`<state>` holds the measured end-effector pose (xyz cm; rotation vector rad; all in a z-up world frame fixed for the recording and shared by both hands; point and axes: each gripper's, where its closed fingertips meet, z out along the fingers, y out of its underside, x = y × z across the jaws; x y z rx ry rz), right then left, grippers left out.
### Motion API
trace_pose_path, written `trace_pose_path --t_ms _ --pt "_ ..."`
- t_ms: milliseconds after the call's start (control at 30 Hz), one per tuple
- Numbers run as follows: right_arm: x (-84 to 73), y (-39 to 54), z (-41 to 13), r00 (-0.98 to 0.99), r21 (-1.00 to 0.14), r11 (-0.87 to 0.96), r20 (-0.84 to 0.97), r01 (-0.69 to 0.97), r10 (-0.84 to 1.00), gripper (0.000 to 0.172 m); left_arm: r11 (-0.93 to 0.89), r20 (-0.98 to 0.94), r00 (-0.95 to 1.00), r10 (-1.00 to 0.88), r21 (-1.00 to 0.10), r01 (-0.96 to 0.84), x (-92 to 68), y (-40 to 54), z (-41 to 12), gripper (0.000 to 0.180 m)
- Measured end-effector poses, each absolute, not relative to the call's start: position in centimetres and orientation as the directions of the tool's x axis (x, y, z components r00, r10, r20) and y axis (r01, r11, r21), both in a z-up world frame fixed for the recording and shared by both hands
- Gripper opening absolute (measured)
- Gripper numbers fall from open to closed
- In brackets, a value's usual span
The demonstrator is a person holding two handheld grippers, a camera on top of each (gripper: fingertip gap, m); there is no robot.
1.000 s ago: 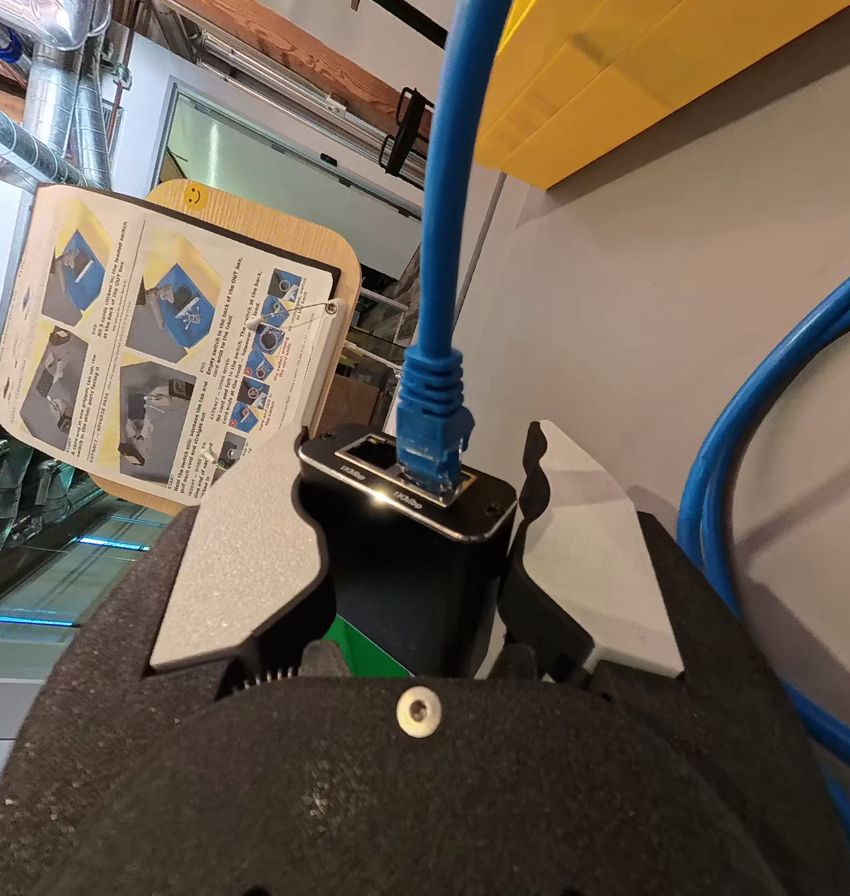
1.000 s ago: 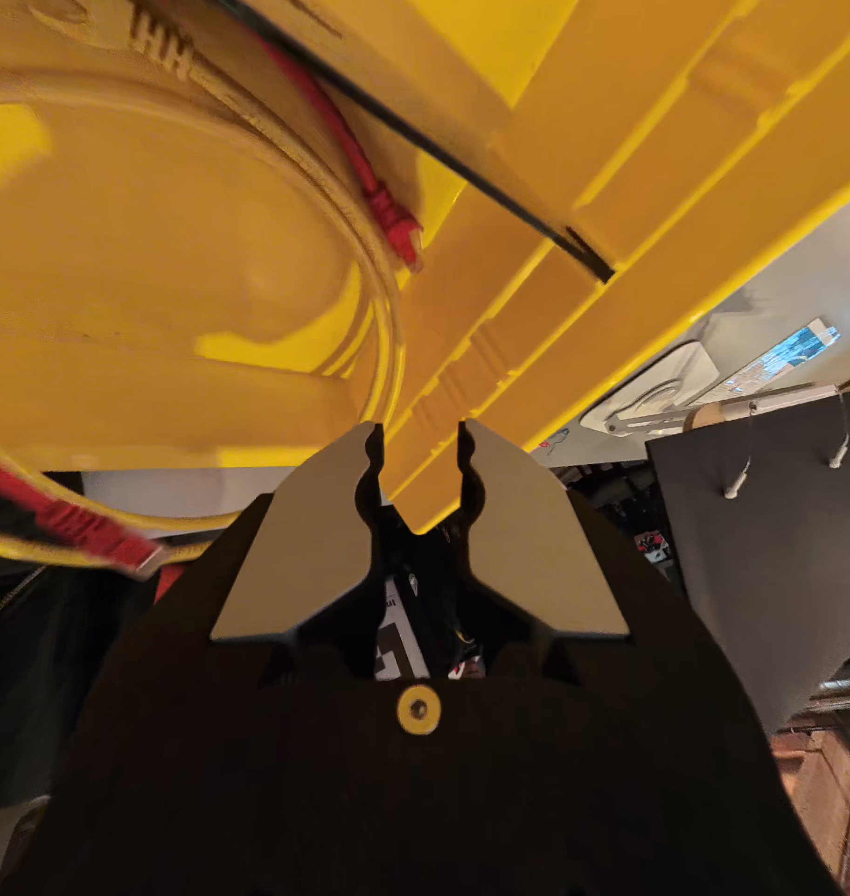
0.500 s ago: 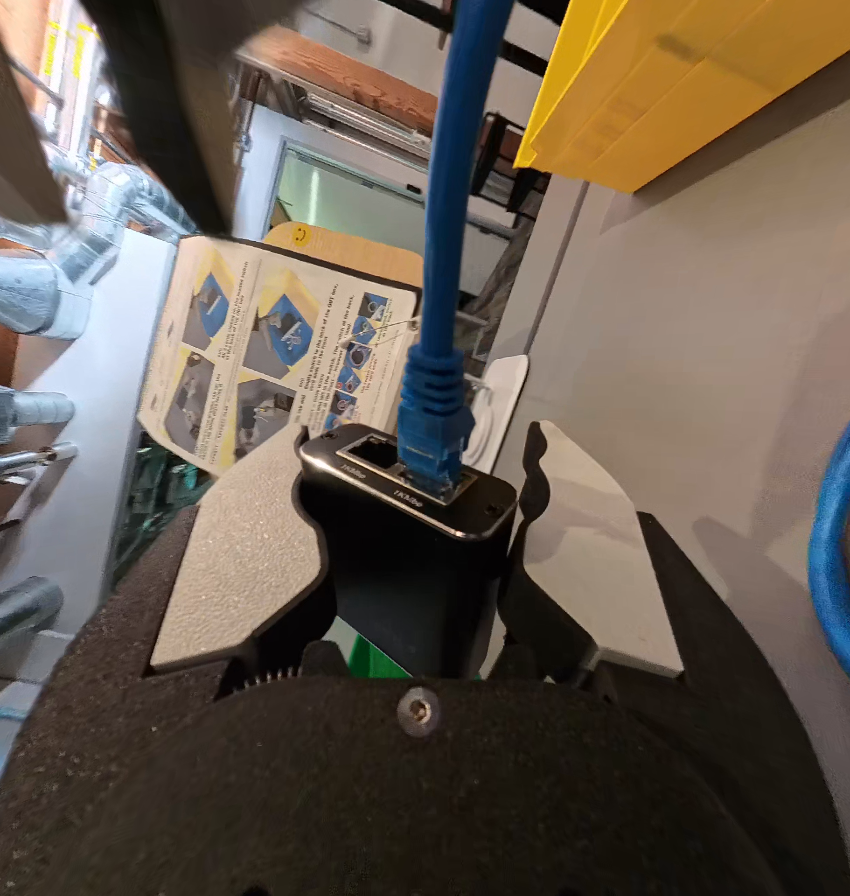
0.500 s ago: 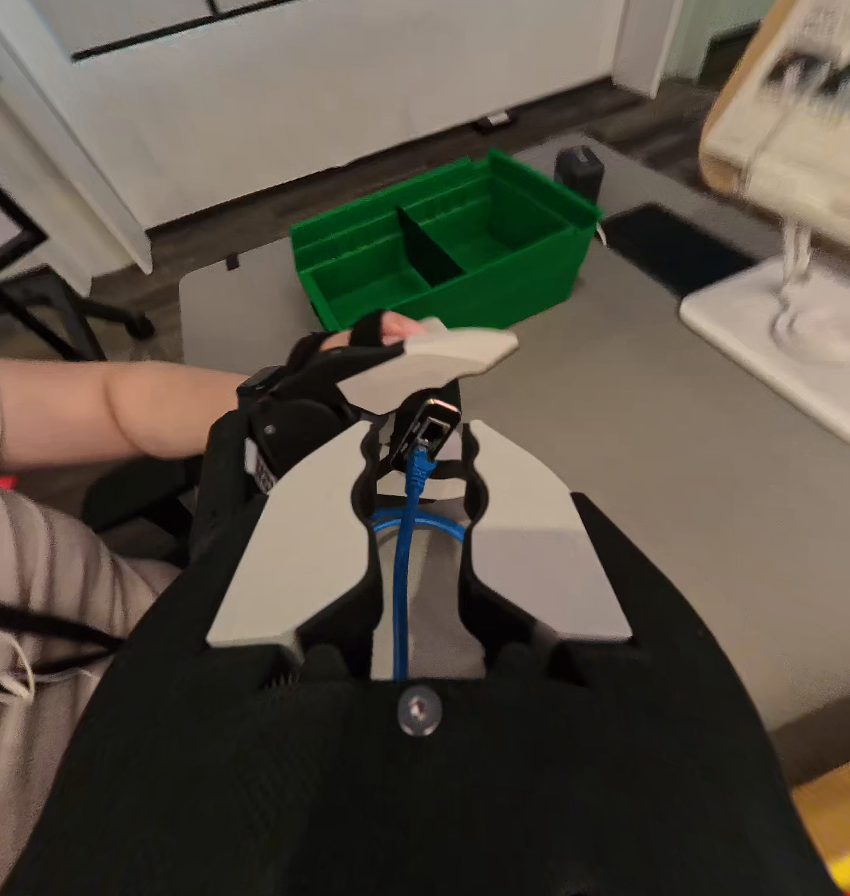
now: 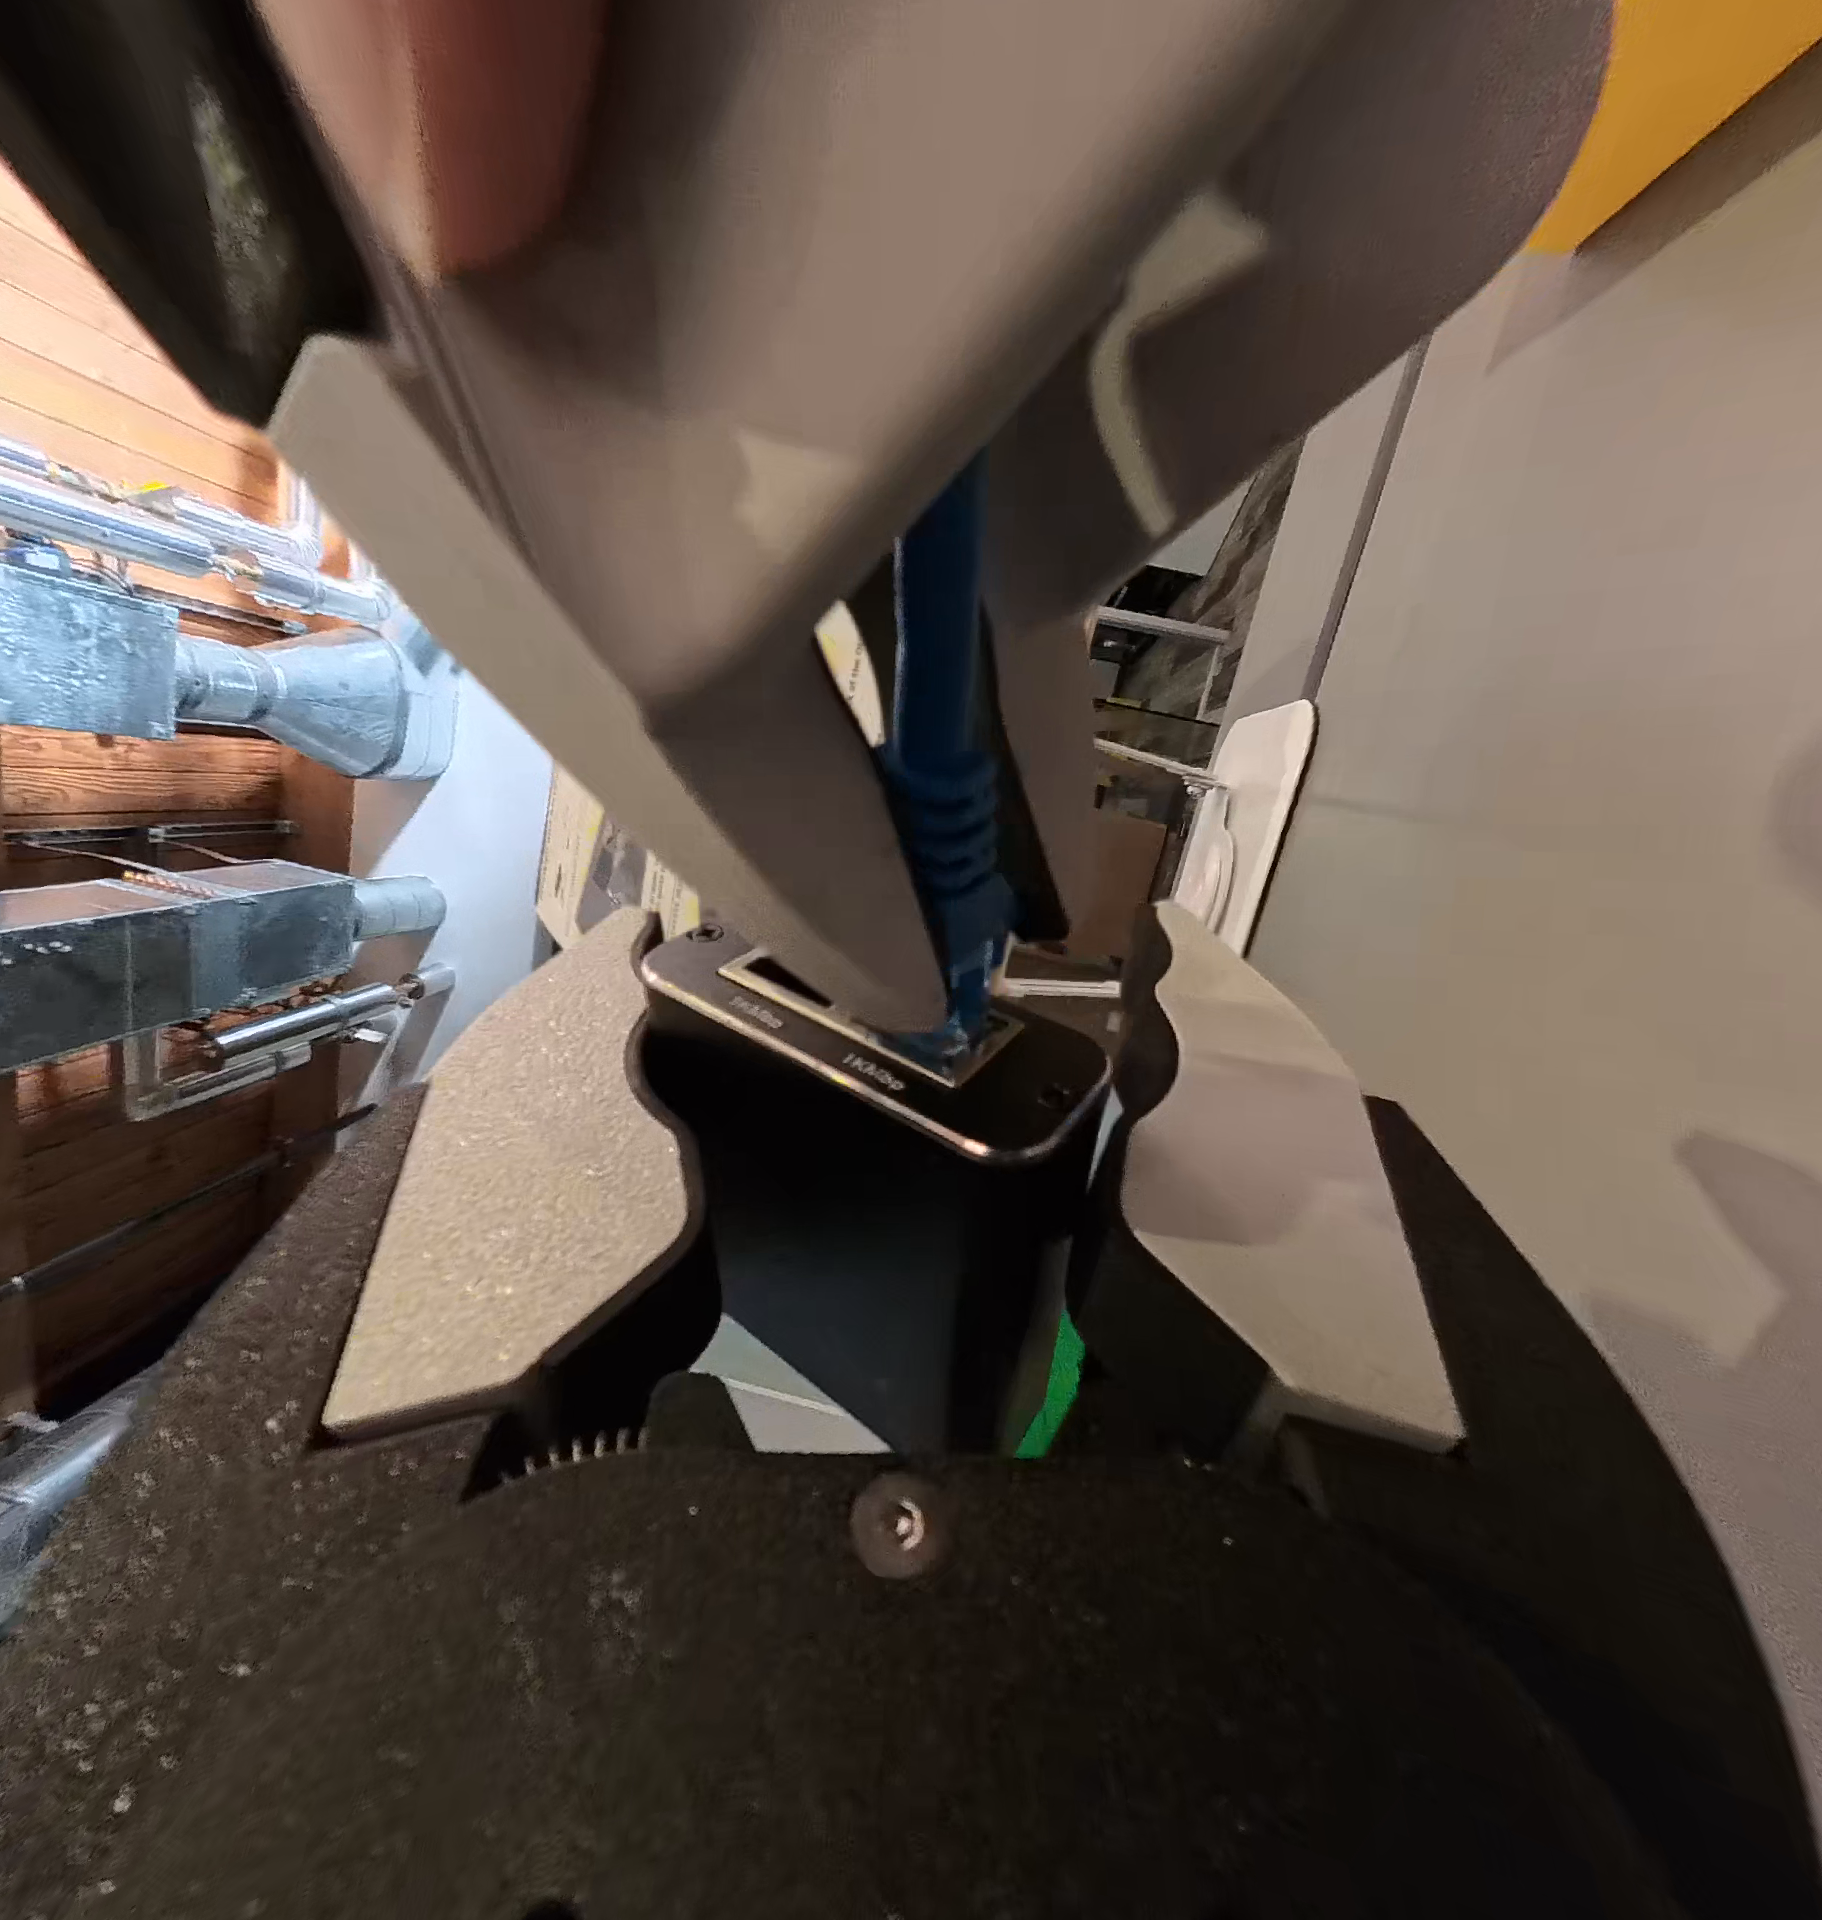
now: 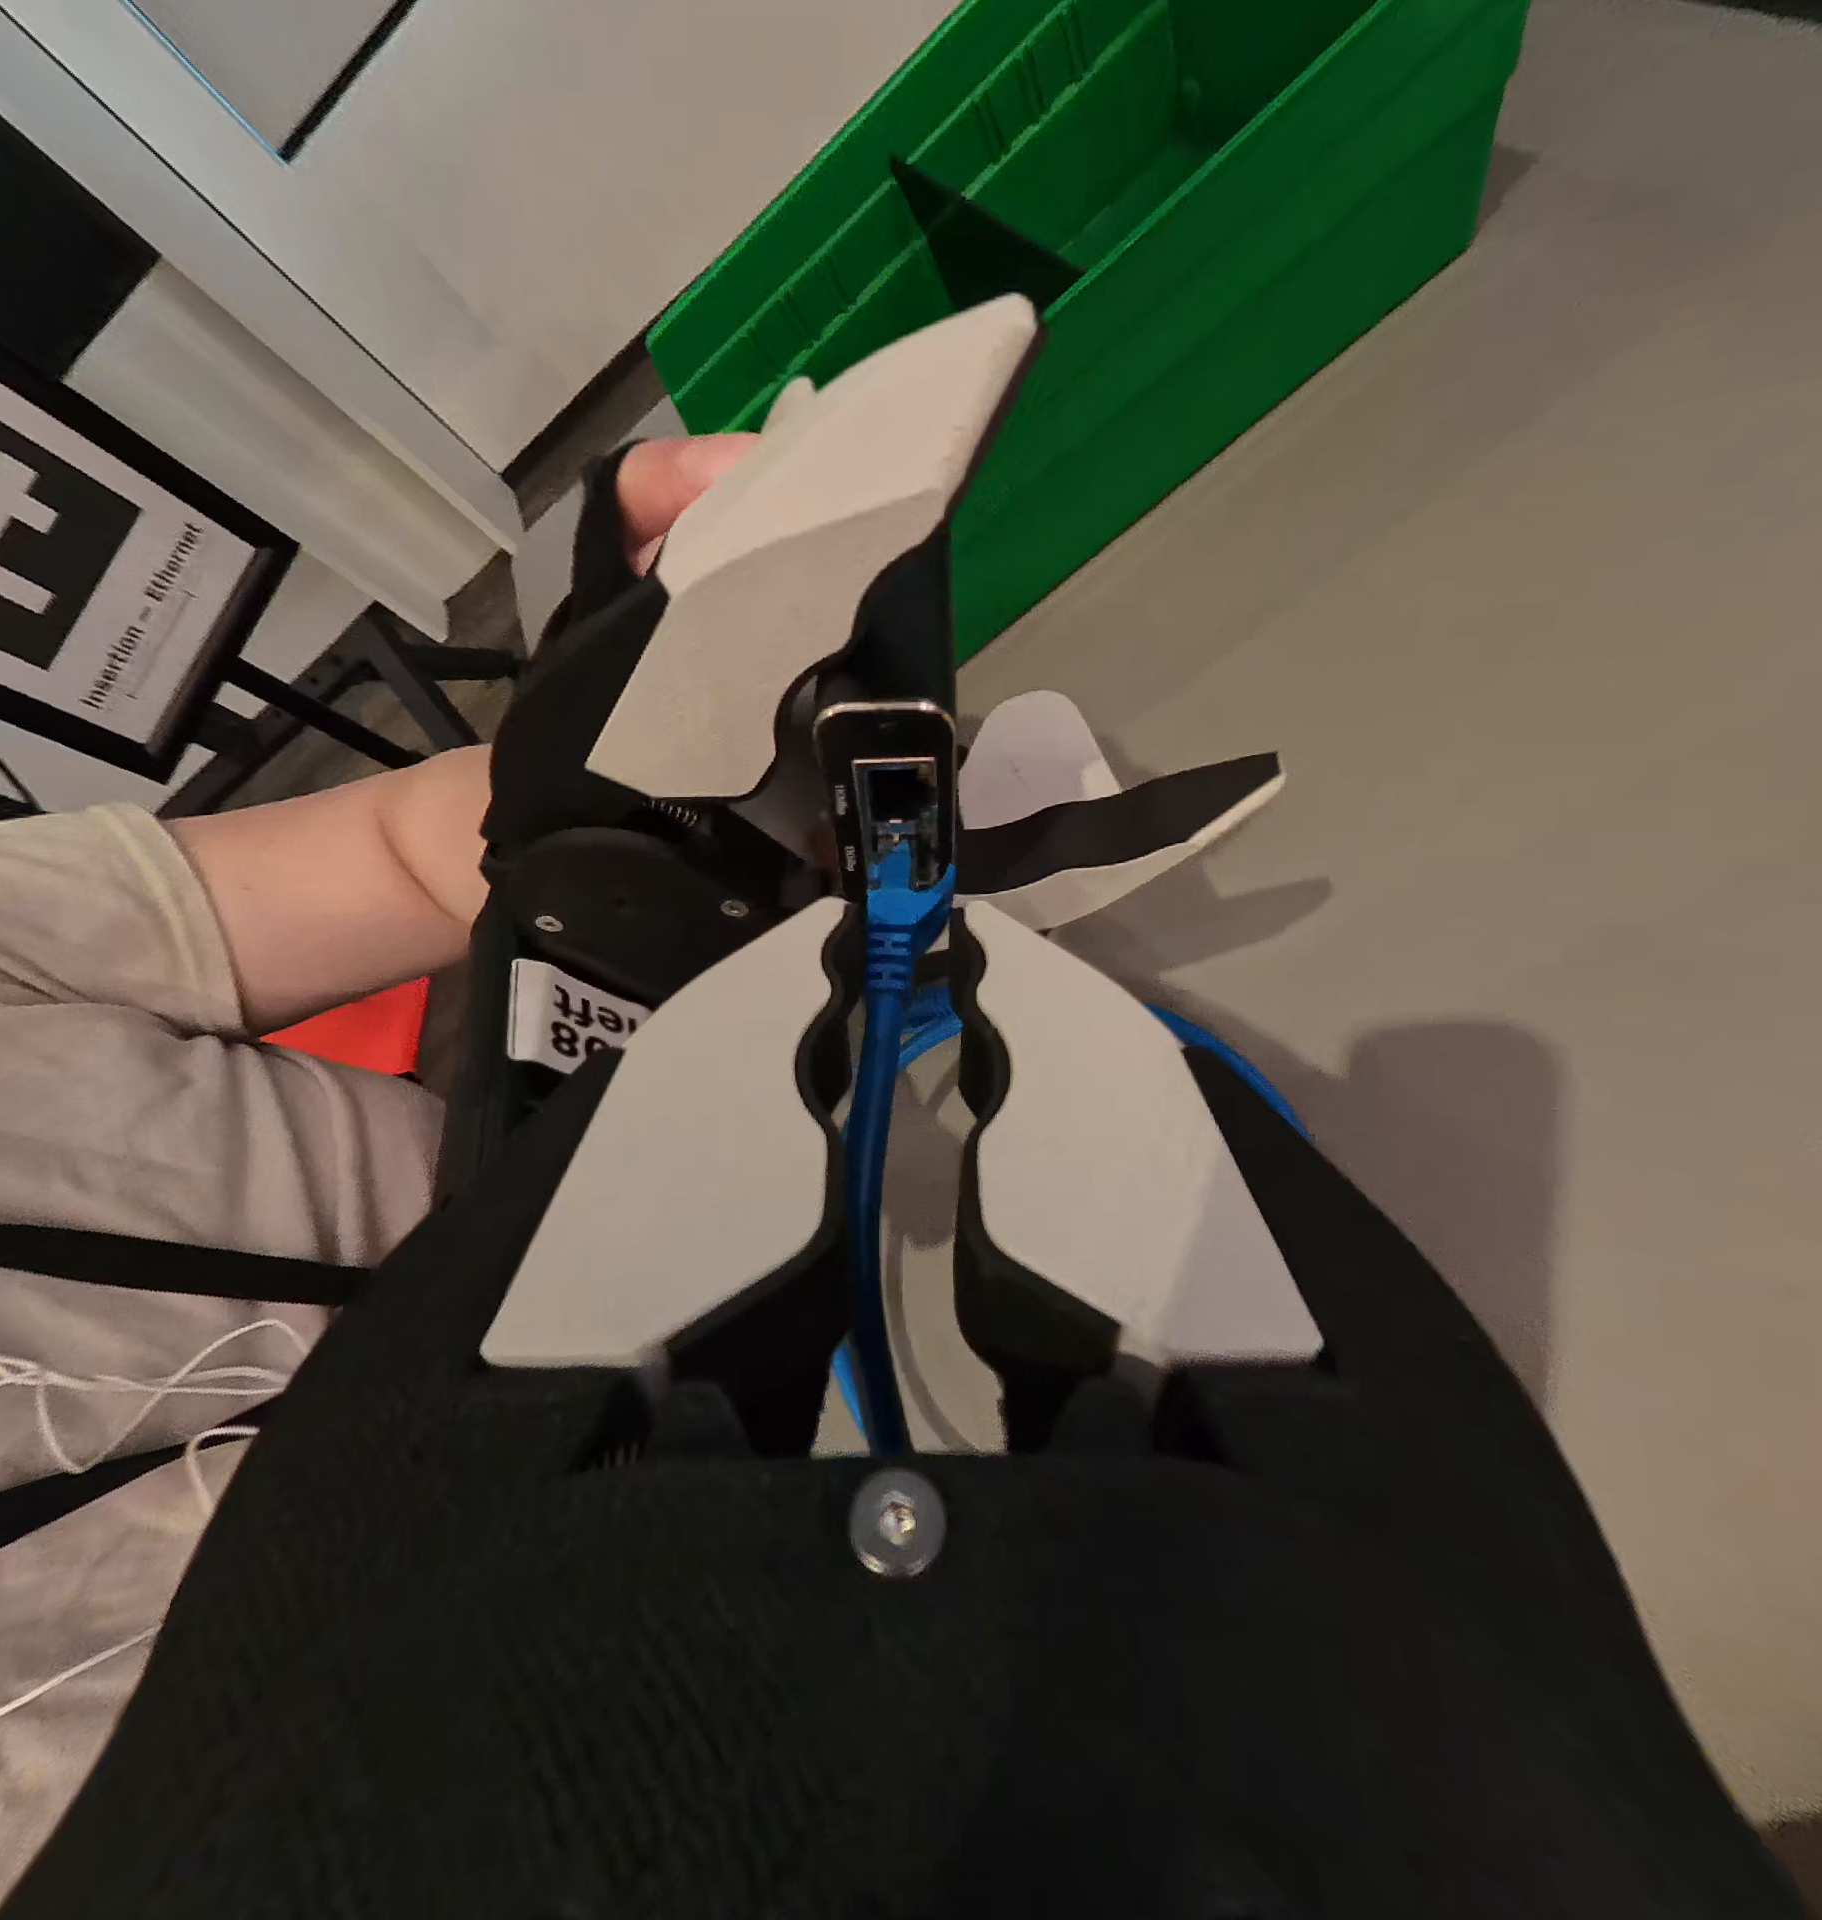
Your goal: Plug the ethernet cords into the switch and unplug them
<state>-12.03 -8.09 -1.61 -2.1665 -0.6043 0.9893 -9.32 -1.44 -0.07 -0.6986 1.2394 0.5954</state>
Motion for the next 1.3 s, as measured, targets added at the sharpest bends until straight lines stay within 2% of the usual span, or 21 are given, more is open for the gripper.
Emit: trace_pose_path --t_ms 167,233,333,467,567,667,767,833,867,1000,1067,1300 --pt "-11.9 -7.9 -2.2 0.619 -0.744 -0.655 -0.454 0.133 0.641 0.016 0.64 -0.978 0.202 0.047 -0.126 -0.758 -9.3 -1.2 -0.5 0.083" --pt "-11.5 -8.0 -2.5 0.641 -0.766 -0.61 -0.367 0.203 0.674 0.015 0.653 -0.982 0.186 0.018 -0.13 -0.746 -9.0 -1.5 -0.9 0.083" --pt "-9.6 -7.4 -2.9 0.71 -0.789 -0.541 -0.2 0.292 0.675 0.014 0.681 -0.98 0.174 -0.095 -0.192 -0.707 -8.5 -2.1 -1.9 0.082" --pt "-7.0 -7.2 -1.9 0.721 -0.8 -0.375 0.102 0.469 0.685 0.014 0.685 -0.908 0.167 -0.385 -0.402 -0.607 -8.1 -3.3 -3.1 0.086" --pt "-4.8 -7.0 -1.7 0.651 -0.692 -0.24 0.422 0.681 0.632 0.014 0.623 -0.743 0.152 -0.652 -0.639 -0.451 -7.7 -5.2 -3.0 0.081" --pt "-4.5 -7.3 -2.0 0.509 -0.543 -0.137 0.628 0.829 0.589 0.014 0.583 -0.65 0.171 -0.74 -0.748 -0.319 -8.0 -6.1 -1.5 0.052" --pt "-5.6 -7.8 -2.3 0.392 -0.438 -0.054 0.737 0.898 0.55 0.014 0.622 -0.68 0.146 -0.718 -0.722 -0.303 -8.1 -6.3 -1.7 0.047" --pt "-6.1 -8.0 -2.4 0.318 -0.366 -0.009 0.796 0.93 0.515 0.014 0.646 -0.716 0.085 -0.693 -0.67 -0.365 -7.7 -6.4 -3.3 0.061" --pt "-6.3 -8.1 -2.4 0.282 -0.331 0.01 0.818 0.944 0.501 0.014 0.66 -0.735 0.047 -0.677 -0.634 -0.402 -7.5 -6.3 -4.3 0.062" --pt "-6.8 -8.3 -3.1 0.14 -0.182 0.048 0.876 0.982 0.463 0.014 0.757 -0.829 0.002 -0.56 -0.512 -0.407 -7.5 -6.6 -5.1 0.038" --pt "-6.9 -8.2 -3.0 0.108 -0.147 0.056 0.894 0.988 0.435 0.015 0.787 -0.865 0.011 -0.502 -0.462 -0.408 -7.7 -6.3 -4.9 0.025" --pt "-8.0 -8.0 -2.2 0.107 -0.144 0.068 0.914 0.987 0.391 0.015 0.834 -0.948 0.067 -0.31 -0.305 -0.46 -8.0 -5.3 -3.9 0.031"
